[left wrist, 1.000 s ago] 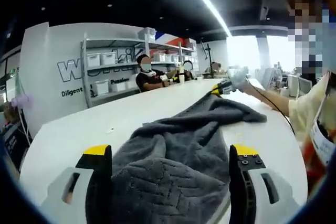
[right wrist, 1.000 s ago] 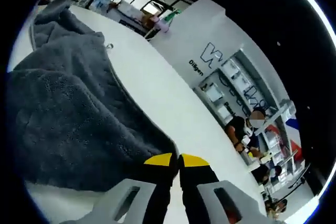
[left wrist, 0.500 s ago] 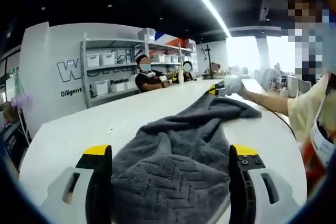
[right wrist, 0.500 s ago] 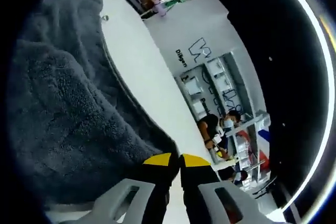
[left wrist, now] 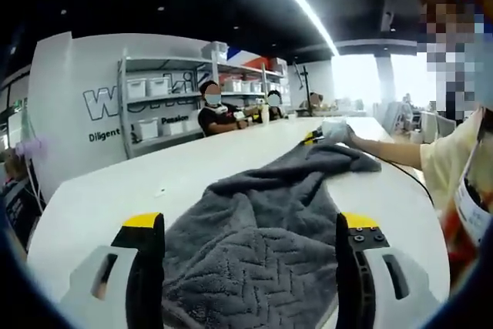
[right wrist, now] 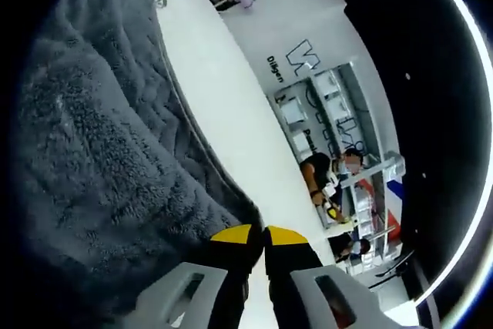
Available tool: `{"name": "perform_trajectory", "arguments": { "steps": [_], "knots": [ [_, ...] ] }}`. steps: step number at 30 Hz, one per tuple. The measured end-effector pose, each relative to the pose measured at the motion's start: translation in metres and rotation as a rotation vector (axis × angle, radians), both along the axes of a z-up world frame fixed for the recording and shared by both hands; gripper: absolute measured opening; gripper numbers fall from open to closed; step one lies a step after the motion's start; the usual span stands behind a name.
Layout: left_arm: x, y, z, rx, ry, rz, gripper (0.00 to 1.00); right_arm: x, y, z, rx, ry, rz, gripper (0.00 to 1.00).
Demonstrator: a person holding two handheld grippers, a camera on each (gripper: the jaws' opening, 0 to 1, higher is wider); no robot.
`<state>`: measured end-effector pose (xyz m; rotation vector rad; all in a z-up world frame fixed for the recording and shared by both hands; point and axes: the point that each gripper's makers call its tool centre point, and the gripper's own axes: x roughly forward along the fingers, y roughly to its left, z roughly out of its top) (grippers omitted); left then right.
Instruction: Fold the towel on the table until its edges align and the towel forms a compact rectangular stack.
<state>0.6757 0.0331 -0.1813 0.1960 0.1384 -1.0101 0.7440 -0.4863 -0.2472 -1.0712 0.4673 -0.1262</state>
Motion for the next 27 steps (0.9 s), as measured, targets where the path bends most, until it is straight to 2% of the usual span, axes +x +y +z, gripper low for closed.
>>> {"name": "perform_trajectory", "arguments": {
  "steps": [6,11,18,21,23,27],
  "knots": [
    [-0.001,0.000,0.000,-0.004,0.000,-0.001,0.90,-0.001,-0.006,-0.008,0.094,0.013,-0.022,0.03],
    [0.000,0.000,0.000,-0.002,0.001,0.001,0.90,-0.004,-0.003,-0.011,0.132,0.025,-0.022,0.05],
    [0.001,0.001,-0.002,0.005,0.004,0.004,0.90,-0.014,-0.008,0.004,0.171,0.006,-0.064,0.33],
    [0.002,0.001,-0.003,0.008,0.005,0.005,0.90,-0.017,-0.003,0.007,0.198,0.017,-0.039,0.42],
    [0.002,0.001,-0.003,0.008,0.005,0.005,0.90,-0.017,0.002,0.012,0.220,0.003,-0.017,0.53],
    [0.002,0.002,-0.003,0.008,0.005,0.005,0.90,-0.023,0.002,0.017,0.251,0.015,-0.055,0.70]
  ]
}}
